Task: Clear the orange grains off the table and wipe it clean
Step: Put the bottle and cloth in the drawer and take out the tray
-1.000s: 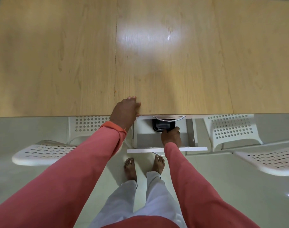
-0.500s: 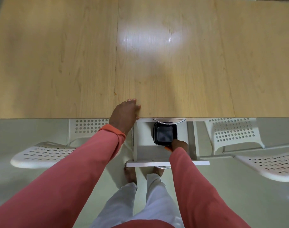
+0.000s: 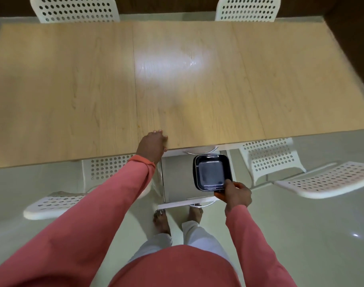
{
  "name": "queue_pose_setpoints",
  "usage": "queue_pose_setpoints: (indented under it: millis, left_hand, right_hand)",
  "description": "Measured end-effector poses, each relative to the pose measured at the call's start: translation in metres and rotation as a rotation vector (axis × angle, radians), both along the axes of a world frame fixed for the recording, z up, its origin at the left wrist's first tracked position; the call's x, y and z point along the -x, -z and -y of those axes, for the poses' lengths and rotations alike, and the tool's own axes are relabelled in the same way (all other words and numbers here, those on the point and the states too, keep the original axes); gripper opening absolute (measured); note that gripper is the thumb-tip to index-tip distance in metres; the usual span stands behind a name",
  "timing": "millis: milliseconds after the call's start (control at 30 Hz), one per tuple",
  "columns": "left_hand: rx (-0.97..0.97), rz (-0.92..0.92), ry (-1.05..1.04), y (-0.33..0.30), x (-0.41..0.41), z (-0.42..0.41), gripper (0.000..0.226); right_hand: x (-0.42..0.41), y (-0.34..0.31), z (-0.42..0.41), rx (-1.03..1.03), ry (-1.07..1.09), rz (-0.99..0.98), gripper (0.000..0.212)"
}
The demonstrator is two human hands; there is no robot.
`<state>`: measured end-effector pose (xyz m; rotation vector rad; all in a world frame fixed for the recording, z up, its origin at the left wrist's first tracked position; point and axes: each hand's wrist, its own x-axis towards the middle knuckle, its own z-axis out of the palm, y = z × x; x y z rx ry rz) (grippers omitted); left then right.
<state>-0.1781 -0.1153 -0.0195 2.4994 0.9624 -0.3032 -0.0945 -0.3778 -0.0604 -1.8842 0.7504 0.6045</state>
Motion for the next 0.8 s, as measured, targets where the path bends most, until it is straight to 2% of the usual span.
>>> queue_pose_setpoints:
  millis: [233, 567, 667, 800]
  left_hand:
    - [-0.023, -0.007, 0.037, -0.005, 0.001, 0.002, 0.035]
    - [-0.033, -0.031, 0.061, -0.003, -0.001, 0.001, 0.037]
    - [-0.033, -0.029, 0.056, -0.001, 0.0, 0.0, 0.035]
    - [-0.01, -0.014, 0.034, 0.002, -0.001, -0.001, 0.032]
  right_hand:
    - [-0.035, -0.051, -0.061, -0.298, 0.023, 0.1, 0.027]
    - [-0.079, -0.044, -0.142, -0.28, -0.132, 0.072, 0.011]
    - [-0.084, -0.041, -0.144, -0.338, -0.198, 0.063, 0.022]
    - [-0.072, -0.036, -0.127, -0.525, -0.207, 0.087, 0.04]
